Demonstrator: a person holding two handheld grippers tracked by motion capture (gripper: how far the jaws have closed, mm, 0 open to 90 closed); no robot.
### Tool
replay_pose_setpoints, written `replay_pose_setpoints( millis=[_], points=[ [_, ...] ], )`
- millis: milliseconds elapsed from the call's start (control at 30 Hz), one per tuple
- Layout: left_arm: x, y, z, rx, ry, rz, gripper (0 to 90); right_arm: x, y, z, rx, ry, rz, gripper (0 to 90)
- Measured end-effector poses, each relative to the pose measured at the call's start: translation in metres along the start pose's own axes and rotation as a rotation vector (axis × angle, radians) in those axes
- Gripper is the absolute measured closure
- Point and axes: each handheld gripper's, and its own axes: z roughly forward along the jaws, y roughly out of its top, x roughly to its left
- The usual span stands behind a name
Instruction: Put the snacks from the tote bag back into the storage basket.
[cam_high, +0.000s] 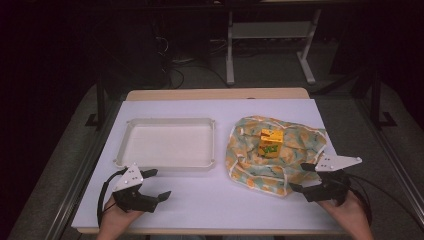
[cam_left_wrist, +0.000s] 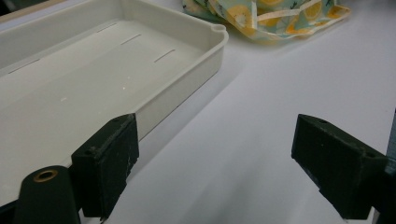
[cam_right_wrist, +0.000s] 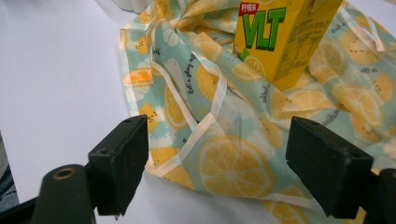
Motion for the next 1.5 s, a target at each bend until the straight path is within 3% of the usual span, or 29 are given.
replay_pose_setpoints(
  millis=[333, 600, 767, 1200, 1367, 1500],
  points=[
    [-0.002, -0.002, -0.001, 0.004, -0.007, 0.004, 14.4, -0.002, 0.009, -0.01, 0.008, -0.011, -0.02, 19.3],
    [0.0, -0.002, -0.003, -0.007, 0.002, -0.013, 14.4, -0.008, 0.03, -0.019, -0.002, -0.022, -0.056, 19.0],
    [0.001, -0.002, -0.002, -0.004, 0.002, -0.01, 14.4, -0.014, 0.04, -0.017, 0.019, -0.018, -0.075, 18.9],
    [0.0, -0.001, -0.002, -0.005, -0.002, -0.001, 14.4, -0.028, 0.082, -0.001, 0.099, 0.013, -0.106, 18.0],
    [0.0, -0.001, -0.002, -0.006, -0.005, -0.007, 14.4, -0.032, 0.091, 0.008, 0.102, 0.018, -0.12, 18.0],
    [0.0, -0.001, -0.002, -0.013, -0.002, -0.004, 14.4, -0.037, 0.1, 0.018, 0.135, 0.026, -0.129, 18.1]
  ],
)
